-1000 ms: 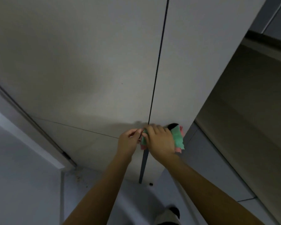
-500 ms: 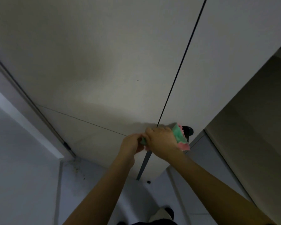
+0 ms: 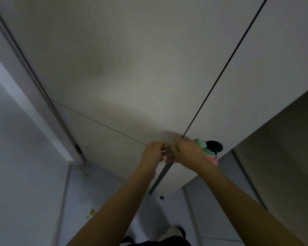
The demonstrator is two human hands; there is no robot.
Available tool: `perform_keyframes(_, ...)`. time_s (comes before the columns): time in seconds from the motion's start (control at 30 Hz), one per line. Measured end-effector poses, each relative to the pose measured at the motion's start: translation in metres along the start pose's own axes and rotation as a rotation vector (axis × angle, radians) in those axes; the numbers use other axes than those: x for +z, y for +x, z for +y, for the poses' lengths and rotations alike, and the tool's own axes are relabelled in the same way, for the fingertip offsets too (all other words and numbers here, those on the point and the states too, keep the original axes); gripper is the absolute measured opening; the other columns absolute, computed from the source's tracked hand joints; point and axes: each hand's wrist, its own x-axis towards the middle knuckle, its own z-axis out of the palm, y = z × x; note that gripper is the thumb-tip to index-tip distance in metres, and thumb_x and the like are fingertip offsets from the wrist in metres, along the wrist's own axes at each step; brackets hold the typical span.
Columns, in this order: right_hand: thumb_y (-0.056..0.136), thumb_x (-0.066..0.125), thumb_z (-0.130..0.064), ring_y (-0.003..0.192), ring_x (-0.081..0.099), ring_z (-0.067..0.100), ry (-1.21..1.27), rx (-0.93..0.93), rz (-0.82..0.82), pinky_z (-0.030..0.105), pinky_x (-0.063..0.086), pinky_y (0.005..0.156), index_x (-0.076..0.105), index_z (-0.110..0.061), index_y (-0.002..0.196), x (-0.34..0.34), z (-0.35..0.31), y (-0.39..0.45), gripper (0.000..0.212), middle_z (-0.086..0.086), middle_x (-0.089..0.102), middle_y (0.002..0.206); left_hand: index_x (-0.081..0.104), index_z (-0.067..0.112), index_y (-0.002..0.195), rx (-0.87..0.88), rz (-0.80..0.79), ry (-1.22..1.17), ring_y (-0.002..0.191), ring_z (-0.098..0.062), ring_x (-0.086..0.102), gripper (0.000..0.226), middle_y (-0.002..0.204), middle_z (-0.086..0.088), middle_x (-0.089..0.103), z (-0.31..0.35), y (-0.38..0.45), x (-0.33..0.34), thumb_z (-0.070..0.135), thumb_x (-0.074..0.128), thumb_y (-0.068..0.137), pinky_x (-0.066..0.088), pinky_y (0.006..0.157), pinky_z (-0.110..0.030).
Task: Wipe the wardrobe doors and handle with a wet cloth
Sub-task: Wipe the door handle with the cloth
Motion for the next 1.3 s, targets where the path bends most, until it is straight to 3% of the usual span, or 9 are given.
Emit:
perform_keyframes(0.3, 0.103, 0.033, -0.035, 0.083, 0.059, 0.024, 0.109, -0.026, 0.130, 0.035, 0.046, 0.074, 0.055, -0.011, 0.102, 0.006, 0.003, -0.008, 0.032, 0.007, 0.060, 0.097, 0.057, 0.011, 0.102, 0.008, 0.018, 0.000, 0.080, -0.009, 0.059, 0.015, 0.091, 0.000, 0.062, 0.002, 0.001, 0.001, 0.018, 0.044, 0.099, 0.044, 0.062, -0.020)
perform_keyframes(0.47, 0.103, 0.014, -0.041, 0.049, 0.050, 0.023, -0.089, -0.020, 0.560, 0.028, 0.037, 0.057, 0.053, -0.013, 0.069, 0.027, 0.034, -0.038, 0.059, 0.004, 0.055, 0.056, 0.058, 0.012, 0.095, 0.003, -0.049, -0.005, 0.081, -0.011, 0.060, 0.016, 0.095, -0.004, 0.064, -0.001, -0.005, 0.009, 0.019, 0.045, 0.100, 0.048, 0.065, -0.020)
perform_keyframes(0.63, 0.086, 0.033, -0.032, 0.051, 0.053, 0.022, -0.189, 0.204, 0.573, 0.032, 0.038, 0.060, 0.056, -0.015, 0.067, 0.037, -0.002, -0.029, 0.034, 0.003, 0.056, 0.056, 0.062, 0.009, 0.095, -0.016, -0.084, -0.002, 0.080, -0.014, 0.062, 0.018, 0.092, -0.007, 0.065, -0.003, -0.010, 0.019, 0.022, 0.049, 0.099, 0.050, 0.060, -0.019)
perform_keyframes(0.77, 0.091, 0.040, -0.031, 0.070, 0.054, 0.026, -0.213, -0.032, 0.699, 0.034, 0.029, 0.070, 0.060, -0.011, 0.080, 0.050, 0.047, -0.051, 0.030, 0.005, 0.060, 0.071, 0.061, 0.003, 0.108, 0.046, -0.056, 0.001, 0.073, -0.010, 0.060, 0.023, 0.085, -0.005, 0.063, -0.006, -0.008, 0.021, 0.020, 0.047, 0.100, 0.050, 0.055, -0.013)
perform_keyframes(0.87, 0.087, 0.045, -0.023, 0.094, 0.052, 0.026, -0.027, -0.039, 0.782, 0.034, 0.031, 0.081, 0.065, -0.006, 0.098, 0.058, 0.058, -0.072, 0.028, 0.010, 0.067, 0.091, 0.061, 0.002, 0.108, 0.094, -0.025, 0.025, 0.071, -0.009, 0.060, 0.022, 0.084, -0.006, 0.063, -0.009, -0.007, 0.022, 0.018, 0.049, 0.099, 0.049, 0.054, -0.010)
perform_keyframes(1.0, 0.093, 0.042, -0.025, 0.078, 0.061, 0.027, 0.069, 0.219, 0.819, 0.034, 0.034, 0.081, 0.065, -0.010, 0.078, 0.054, 0.018, -0.052, 0.032, 0.007, 0.066, 0.078, 0.060, 0.005, 0.101, 0.104, -0.009, 0.014, 0.070, -0.009, 0.059, 0.017, 0.082, -0.004, 0.062, -0.010, -0.009, 0.026, 0.017, 0.048, 0.099, 0.048, 0.051, -0.010)
perform_keyframes(1.1, 0.096, 0.044, -0.028, 0.110, 0.051, 0.031, 0.134, 0.298, 0.840, 0.037, 0.035, 0.098, 0.063, -0.001, 0.113, 0.061, 0.022, -0.059, 0.037, 0.016, 0.064, 0.113, 0.061, 0.007, 0.096, 0.093, 0.004, 0.025, 0.071, -0.009, 0.059, 0.018, 0.083, -0.005, 0.063, -0.010, -0.008, 0.029, 0.018, 0.048, 0.100, 0.048, 0.055, -0.013)
perform_keyframes(1.2, 0.098, 0.050, -0.021, 0.114, 0.049, 0.019, 0.781, 0.561, 0.756, 0.038, 0.040, 0.102, 0.038, -0.003, 0.137, 0.071, 0.012, -0.067, 0.045, 0.013, 0.052, 0.125, 0.059, 0.012, 0.089, 0.105, 0.014, 0.029, 0.076, -0.011, 0.061, 0.019, 0.091, -0.009, 0.064, -0.015, -0.004, 0.032, 0.022, 0.047, 0.100, 0.047, 0.063, -0.017)
perform_keyframes(1.3, 0.099, 0.044, -0.029, 0.086, 0.061, 0.017, 1.217, 0.716, 0.723, 0.035, 0.054, 0.071, 0.040, -0.018, 0.114, 0.052, -0.003, -0.062, 0.019, 0.000, 0.056, 0.095, 0.057, 0.007, 0.100, 0.112, 0.018, 0.037, 0.079, -0.012, 0.061, 0.020, 0.094, -0.009, 0.063, -0.015, -0.003, 0.034, 0.022, 0.045, 0.101, 0.050, 0.067, -0.018)
